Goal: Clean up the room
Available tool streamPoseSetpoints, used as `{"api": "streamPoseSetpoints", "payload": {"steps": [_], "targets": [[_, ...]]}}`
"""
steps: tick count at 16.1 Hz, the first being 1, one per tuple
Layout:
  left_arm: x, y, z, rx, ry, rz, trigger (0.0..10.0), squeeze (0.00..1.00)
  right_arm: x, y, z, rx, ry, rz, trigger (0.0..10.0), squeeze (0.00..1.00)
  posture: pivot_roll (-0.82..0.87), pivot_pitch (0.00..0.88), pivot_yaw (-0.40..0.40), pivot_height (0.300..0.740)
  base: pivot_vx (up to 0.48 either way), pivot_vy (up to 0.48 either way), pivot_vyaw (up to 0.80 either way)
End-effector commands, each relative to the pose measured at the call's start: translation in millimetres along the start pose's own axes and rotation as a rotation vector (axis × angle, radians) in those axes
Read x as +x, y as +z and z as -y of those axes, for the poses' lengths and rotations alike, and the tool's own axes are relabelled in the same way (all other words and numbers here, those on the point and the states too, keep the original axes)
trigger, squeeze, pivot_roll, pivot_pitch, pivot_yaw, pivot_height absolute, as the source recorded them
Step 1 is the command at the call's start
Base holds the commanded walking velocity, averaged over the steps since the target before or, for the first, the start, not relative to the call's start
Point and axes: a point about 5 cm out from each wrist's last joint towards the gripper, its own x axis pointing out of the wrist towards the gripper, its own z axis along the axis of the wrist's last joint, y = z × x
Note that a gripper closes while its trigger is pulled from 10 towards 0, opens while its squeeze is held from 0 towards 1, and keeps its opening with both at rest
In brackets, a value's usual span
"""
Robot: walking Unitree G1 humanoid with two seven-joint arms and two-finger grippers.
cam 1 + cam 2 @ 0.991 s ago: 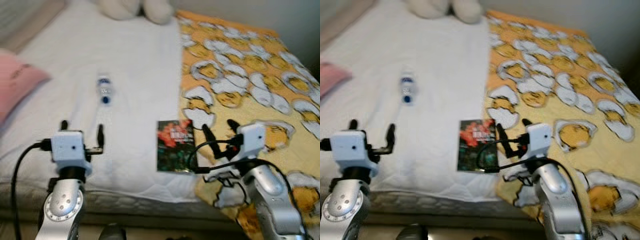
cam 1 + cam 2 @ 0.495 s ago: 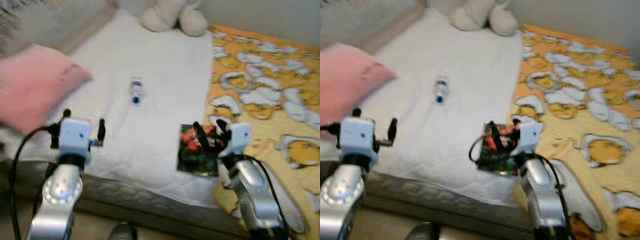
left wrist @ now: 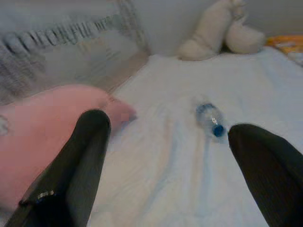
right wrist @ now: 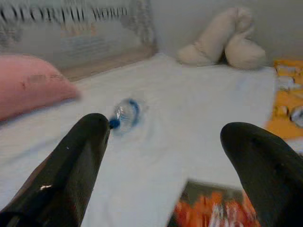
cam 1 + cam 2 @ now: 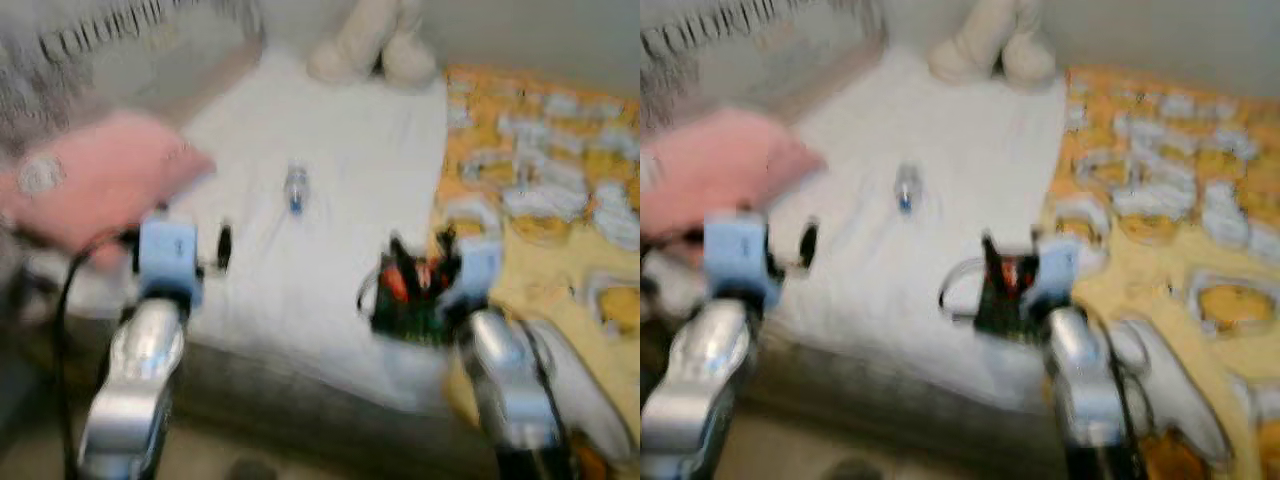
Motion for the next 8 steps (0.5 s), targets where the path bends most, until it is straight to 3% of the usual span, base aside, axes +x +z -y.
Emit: {"api": "streamPoseSetpoints", "payload": {"steps": [1, 8], "targets": [[4.2, -3.0, 4.0, -0.033, -0.015, -0.017, 10.0, 0.0, 1.3, 8.7, 2.7, -0.023, -0.01, 0.035, 10.0, 0.02, 0.06, 0.0, -0.021, 0.74, 0.48, 0.0, 0.0], [17.3, -1.7, 13.0, -0.085, -0.01, 0.005, 10.0, 0.0, -1.5, 9.5, 9.8, -0.026, -0.036, 0.037, 10.0, 0.02, 0.03, 0.0, -0.025, 0.74, 0.48, 0.0, 0.0]]}}
